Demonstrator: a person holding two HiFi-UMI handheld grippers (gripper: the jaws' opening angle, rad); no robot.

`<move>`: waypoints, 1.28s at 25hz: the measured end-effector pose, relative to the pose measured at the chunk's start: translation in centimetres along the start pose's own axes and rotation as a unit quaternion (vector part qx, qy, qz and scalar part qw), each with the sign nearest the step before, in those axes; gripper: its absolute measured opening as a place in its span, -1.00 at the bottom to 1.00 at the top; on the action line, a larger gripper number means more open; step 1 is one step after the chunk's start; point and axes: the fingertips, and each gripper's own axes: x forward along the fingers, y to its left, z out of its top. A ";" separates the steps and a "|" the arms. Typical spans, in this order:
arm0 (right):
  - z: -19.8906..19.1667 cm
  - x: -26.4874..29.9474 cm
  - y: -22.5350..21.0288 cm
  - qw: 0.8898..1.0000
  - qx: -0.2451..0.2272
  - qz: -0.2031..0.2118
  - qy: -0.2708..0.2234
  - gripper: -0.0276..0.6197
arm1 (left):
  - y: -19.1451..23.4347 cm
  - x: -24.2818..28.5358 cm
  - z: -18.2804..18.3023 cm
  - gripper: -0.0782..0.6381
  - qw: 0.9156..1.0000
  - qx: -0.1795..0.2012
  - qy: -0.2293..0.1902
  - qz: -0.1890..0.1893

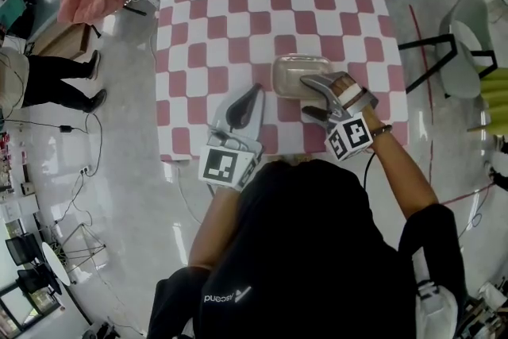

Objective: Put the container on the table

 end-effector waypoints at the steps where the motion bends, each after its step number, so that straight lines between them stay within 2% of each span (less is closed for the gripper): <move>1: 0.9 -0.6 -0.8 1.000 0.019 -0.012 -0.016 0.31 | -0.1 0.1 0.0 -0.76 1.000 0.000 0.000 -0.002; 4: 3.7 -2.6 -3.5 0.993 0.096 -0.039 -0.065 0.30 | -0.4 0.2 0.3 -0.76 1.000 0.001 -0.004 -0.006; 6: 5.4 -4.1 -5.3 0.982 0.153 -0.052 -0.101 0.22 | -0.6 0.4 0.5 -0.76 1.000 0.003 -0.009 -0.009; 8: 6.8 -5.6 -7.1 0.966 0.207 -0.070 -0.140 -0.04 | -0.8 0.4 1.0 -0.76 1.000 0.004 -0.016 -0.014; 10: 7.8 -7.1 -8.6 0.947 0.253 -0.088 -0.177 -0.57 | -1.1 0.4 1.5 -0.76 1.000 0.005 -0.022 -0.019; 13: 8.4 -8.7 -9.9 0.916 0.322 -0.103 -0.214 -0.84 | -1.5 0.3 2.2 -0.76 0.999 0.008 -0.030 -0.025; 16: 9.0 -10.1 -11.3 0.862 0.414 -0.124 -0.267 -0.91 | -1.9 0.2 2.7 -0.76 0.999 0.014 -0.036 -0.033; 17: 9.2 -10.4 -11.6 0.848 0.432 -0.125 -0.280 -0.91 | -2.0 0.1 2.8 -0.76 0.999 0.013 -0.038 -0.036; 19: 9.3 -10.8 -11.8 0.833 0.451 -0.123 -0.296 -0.91 | -2.3 0.0 2.9 -0.76 0.998 0.012 -0.038 -0.040; 22: 8.9 -11.2 -11.8 0.826 0.460 -0.132 -0.297 -0.91 | -2.9 0.0 3.1 -0.76 0.998 0.013 -0.038 -0.047; 27: 8.4 -11.3 -11.4 0.839 0.445 -0.156 -0.271 -0.91 | -3.7 -0.1 3.2 -0.76 0.998 0.007 -0.036 -0.059; 32: 8.6 -11.4 -11.0 0.841 0.444 -0.160 -0.264 -0.91 | -4.1 -0.3 3.2 -0.76 0.997 0.004 -0.036 -0.064</move>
